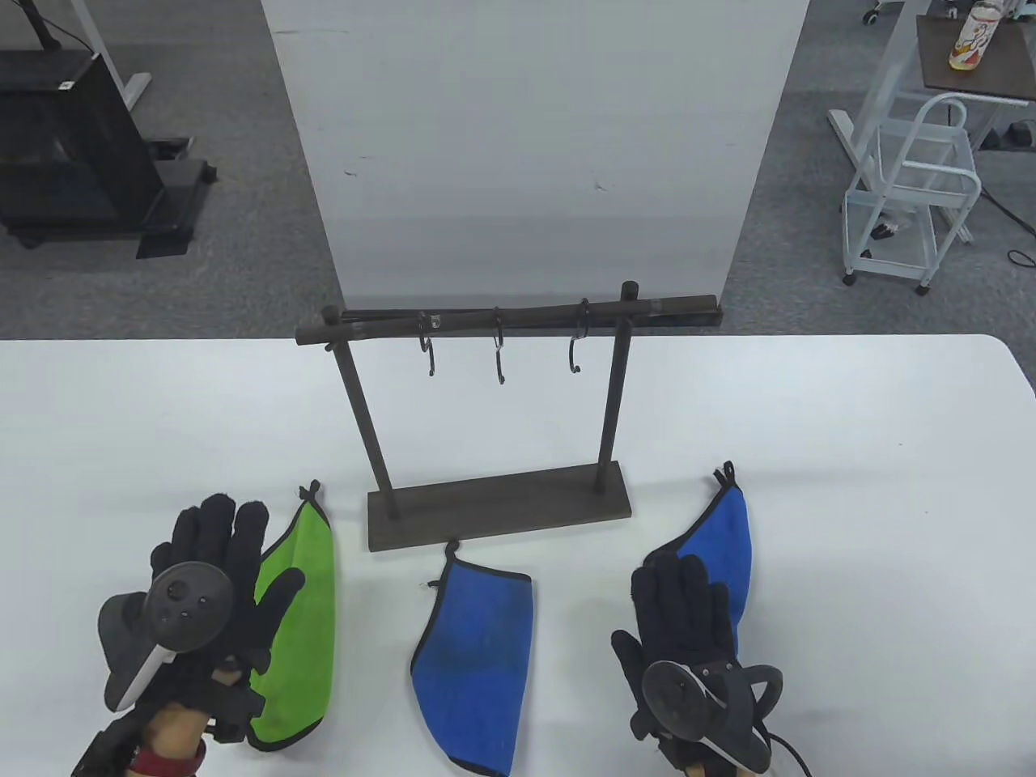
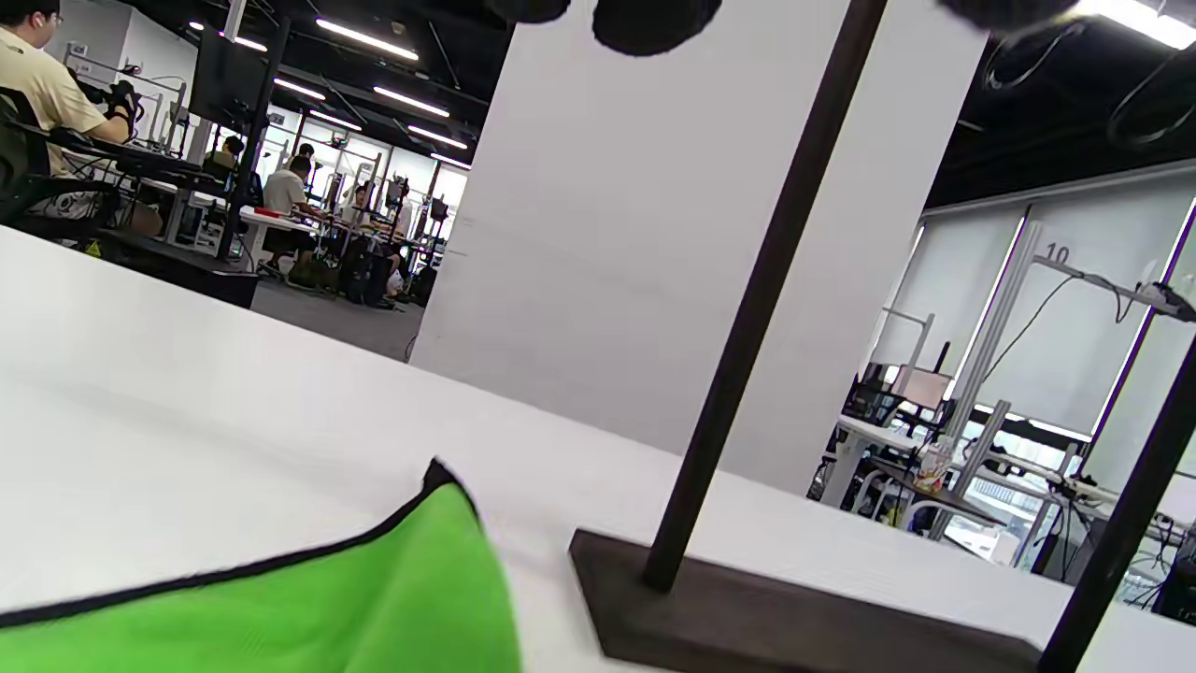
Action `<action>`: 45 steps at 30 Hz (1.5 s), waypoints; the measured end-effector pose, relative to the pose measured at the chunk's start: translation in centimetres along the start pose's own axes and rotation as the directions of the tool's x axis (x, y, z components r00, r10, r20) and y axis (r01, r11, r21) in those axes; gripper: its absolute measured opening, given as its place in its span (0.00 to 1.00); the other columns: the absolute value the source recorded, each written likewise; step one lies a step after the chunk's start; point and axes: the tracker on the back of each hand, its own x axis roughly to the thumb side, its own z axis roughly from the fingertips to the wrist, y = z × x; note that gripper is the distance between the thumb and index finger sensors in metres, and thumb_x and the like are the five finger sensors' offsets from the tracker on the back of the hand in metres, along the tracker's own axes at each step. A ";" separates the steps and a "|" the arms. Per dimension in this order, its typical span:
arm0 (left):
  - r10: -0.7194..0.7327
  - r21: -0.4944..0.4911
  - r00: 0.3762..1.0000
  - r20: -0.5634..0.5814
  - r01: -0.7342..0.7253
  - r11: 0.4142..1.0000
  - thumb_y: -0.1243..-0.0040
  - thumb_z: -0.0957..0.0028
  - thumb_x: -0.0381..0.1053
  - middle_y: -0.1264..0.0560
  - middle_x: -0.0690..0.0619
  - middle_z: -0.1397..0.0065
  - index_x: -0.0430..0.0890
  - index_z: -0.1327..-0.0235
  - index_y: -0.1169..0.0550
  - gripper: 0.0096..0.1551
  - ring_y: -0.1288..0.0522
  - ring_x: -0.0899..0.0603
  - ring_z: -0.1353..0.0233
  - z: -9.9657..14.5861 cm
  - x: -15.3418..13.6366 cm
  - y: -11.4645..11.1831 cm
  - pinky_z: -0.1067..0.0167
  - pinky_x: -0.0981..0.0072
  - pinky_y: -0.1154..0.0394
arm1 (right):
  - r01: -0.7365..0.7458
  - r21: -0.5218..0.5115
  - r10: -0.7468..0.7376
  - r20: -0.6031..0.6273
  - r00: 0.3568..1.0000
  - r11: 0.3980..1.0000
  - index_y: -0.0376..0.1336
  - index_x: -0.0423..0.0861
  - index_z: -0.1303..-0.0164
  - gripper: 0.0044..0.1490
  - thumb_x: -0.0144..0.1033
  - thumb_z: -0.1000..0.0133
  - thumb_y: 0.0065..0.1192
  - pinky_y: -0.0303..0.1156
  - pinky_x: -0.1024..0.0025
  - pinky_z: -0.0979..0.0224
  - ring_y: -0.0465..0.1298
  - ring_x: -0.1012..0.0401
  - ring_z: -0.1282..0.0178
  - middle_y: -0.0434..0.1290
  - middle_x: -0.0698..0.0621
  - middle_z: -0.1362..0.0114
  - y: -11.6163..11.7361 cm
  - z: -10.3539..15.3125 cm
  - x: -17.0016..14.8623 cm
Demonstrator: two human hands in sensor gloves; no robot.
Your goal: Hook hand towel onto s-hook
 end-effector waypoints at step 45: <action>-0.431 -0.452 0.894 -0.122 0.336 0.826 0.38 0.53 0.56 0.38 0.50 0.19 0.59 0.31 0.31 0.33 0.32 0.36 0.25 -11.3 -3.6 -14.7 0.29 0.42 0.34 | 0.096 0.034 -0.097 0.005 0.995 0.995 0.47 0.52 0.20 0.45 0.60 0.45 0.51 0.40 0.47 0.20 0.36 0.48 0.14 0.41 0.49 0.12 -0.2 0.7 -1.0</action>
